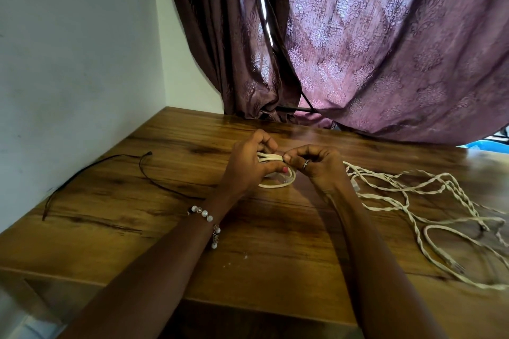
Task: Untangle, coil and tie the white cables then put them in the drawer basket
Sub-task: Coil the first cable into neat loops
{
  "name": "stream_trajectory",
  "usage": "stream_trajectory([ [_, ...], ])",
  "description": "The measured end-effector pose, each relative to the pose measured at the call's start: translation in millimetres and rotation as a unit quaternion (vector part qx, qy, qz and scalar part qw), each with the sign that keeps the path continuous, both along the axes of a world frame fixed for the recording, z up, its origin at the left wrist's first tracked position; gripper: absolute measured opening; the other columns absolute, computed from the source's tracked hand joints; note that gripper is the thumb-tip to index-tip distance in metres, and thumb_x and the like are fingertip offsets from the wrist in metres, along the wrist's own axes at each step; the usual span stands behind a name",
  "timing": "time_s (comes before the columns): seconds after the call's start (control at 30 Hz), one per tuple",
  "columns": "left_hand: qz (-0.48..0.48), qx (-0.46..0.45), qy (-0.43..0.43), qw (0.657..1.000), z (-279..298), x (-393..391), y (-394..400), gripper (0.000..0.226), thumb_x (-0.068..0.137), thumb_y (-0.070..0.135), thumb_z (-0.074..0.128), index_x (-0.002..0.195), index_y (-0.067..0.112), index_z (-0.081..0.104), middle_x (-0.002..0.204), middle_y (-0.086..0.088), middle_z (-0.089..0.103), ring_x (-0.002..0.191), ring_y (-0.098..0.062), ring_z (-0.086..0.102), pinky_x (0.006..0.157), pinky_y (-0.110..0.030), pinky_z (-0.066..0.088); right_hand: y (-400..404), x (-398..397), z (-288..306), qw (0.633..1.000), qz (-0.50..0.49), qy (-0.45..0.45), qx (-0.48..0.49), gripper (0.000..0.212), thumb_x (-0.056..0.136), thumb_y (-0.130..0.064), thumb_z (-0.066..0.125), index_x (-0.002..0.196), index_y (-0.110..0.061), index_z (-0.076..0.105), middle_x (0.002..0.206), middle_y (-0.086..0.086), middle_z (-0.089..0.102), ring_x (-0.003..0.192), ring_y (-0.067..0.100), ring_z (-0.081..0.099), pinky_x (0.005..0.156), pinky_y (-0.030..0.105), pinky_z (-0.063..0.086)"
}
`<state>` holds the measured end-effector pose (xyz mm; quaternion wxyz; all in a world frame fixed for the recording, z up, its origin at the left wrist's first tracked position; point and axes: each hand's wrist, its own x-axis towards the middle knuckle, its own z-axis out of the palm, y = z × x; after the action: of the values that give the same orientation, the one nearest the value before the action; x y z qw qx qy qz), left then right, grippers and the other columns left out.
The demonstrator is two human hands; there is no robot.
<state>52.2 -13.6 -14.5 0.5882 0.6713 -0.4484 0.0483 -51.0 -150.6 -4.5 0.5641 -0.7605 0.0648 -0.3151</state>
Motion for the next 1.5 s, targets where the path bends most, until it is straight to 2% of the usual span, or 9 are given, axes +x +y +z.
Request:
stream_trajectory([
  [0.23,0.024,-0.003,-0.023,0.999,-0.5,-1.2,-2.5,0.044,0.058,0.02,0.089,0.088,0.017,0.056,0.08,-0.006,0.069,0.073,-0.018,0.066,0.062,-0.035,0.052,1.3,1.8,-0.4,0.999,-0.019,-0.026,-0.027,0.012,0.074,0.0,0.074,0.085,-0.005,0.073,0.083,0.01,0.073,0.076,0.018,0.068,0.073,0.033,0.056],
  [0.4,0.017,-0.005,-0.004,1.0,0.5,-4.4,-2.9,0.047,0.055,0.018,0.091,0.086,0.018,0.056,0.076,-0.002,0.068,0.067,-0.008,0.064,0.06,-0.028,0.05,0.4,4.1,0.8,0.997,-0.002,-0.043,0.059,0.033,0.074,0.017,0.066,0.104,0.004,0.064,0.07,0.007,0.072,0.07,0.016,0.069,0.067,0.026,0.056],
  [0.6,0.002,-0.011,0.006,1.0,-0.2,-3.6,-3.2,0.047,0.056,0.018,0.09,0.086,0.019,0.055,0.073,0.003,0.065,0.064,0.0,0.061,0.058,-0.018,0.048,-2.8,-0.2,3.0,0.995,0.022,-0.026,0.098,0.036,0.078,0.014,0.064,0.112,0.005,0.059,0.067,0.002,0.073,0.07,0.012,0.069,0.065,0.022,0.055],
  [0.77,0.006,-0.014,0.005,1.0,-0.5,-2.1,-3.5,0.045,0.058,0.02,0.09,0.085,0.023,0.054,0.074,0.005,0.065,0.064,0.0,0.061,0.057,-0.019,0.048,-1.5,0.1,4.0,0.995,0.024,-0.022,0.095,0.034,0.078,0.011,0.066,0.11,0.003,0.061,0.07,0.001,0.073,0.068,0.011,0.069,0.063,0.021,0.054],
  [0.93,-0.001,-0.029,0.026,0.999,-0.4,1.3,-2.8,0.045,0.058,0.015,0.089,0.083,0.025,0.054,0.075,0.003,0.067,0.067,-0.006,0.065,0.061,-0.029,0.053,-2.9,-1.4,4.3,0.996,0.044,-0.009,0.073,0.03,0.078,0.014,0.064,0.101,-0.005,0.066,0.077,0.0,0.075,0.073,0.01,0.07,0.064,0.019,0.054],
  [1.13,-0.015,-0.015,0.019,1.0,-0.2,-1.7,-3.3,0.044,0.058,0.014,0.089,0.086,0.017,0.055,0.073,0.008,0.064,0.063,0.004,0.06,0.058,-0.015,0.046,-4.2,-0.2,-1.9,0.992,0.038,-0.026,0.121,0.024,0.074,0.012,0.067,0.091,-0.005,0.07,0.078,0.01,0.074,0.071,0.016,0.069,0.064,0.024,0.055],
  [1.2,-0.015,-0.015,0.017,1.0,0.0,-1.6,-3.0,0.044,0.058,0.015,0.089,0.086,0.016,0.055,0.072,0.01,0.063,0.063,0.004,0.059,0.058,-0.015,0.046,-3.3,0.0,-2.3,0.988,0.036,-0.029,0.148,0.021,0.074,0.013,0.067,0.089,-0.002,0.07,0.075,0.009,0.073,0.067,0.015,0.069,0.061,0.023,0.055],
  [1.33,-0.014,-0.008,0.002,1.0,-0.1,-1.1,-3.0,0.044,0.058,0.017,0.089,0.087,0.015,0.055,0.071,0.011,0.063,0.062,0.005,0.059,0.057,-0.013,0.044,-3.6,0.6,-2.7,0.991,0.026,-0.026,0.131,0.02,0.074,0.012,0.068,0.091,0.0,0.07,0.076,0.009,0.073,0.068,0.015,0.068,0.062,0.023,0.055],
  [1.5,-0.009,-0.007,-0.005,1.0,0.3,0.6,-3.3,0.044,0.059,0.018,0.089,0.087,0.015,0.055,0.072,0.011,0.062,0.062,0.005,0.058,0.057,-0.013,0.043,-3.2,1.7,-2.0,0.991,0.029,-0.024,0.129,0.024,0.073,0.007,0.072,0.094,-0.004,0.072,0.087,0.015,0.074,0.079,0.023,0.069,0.067,0.027,0.056],
])
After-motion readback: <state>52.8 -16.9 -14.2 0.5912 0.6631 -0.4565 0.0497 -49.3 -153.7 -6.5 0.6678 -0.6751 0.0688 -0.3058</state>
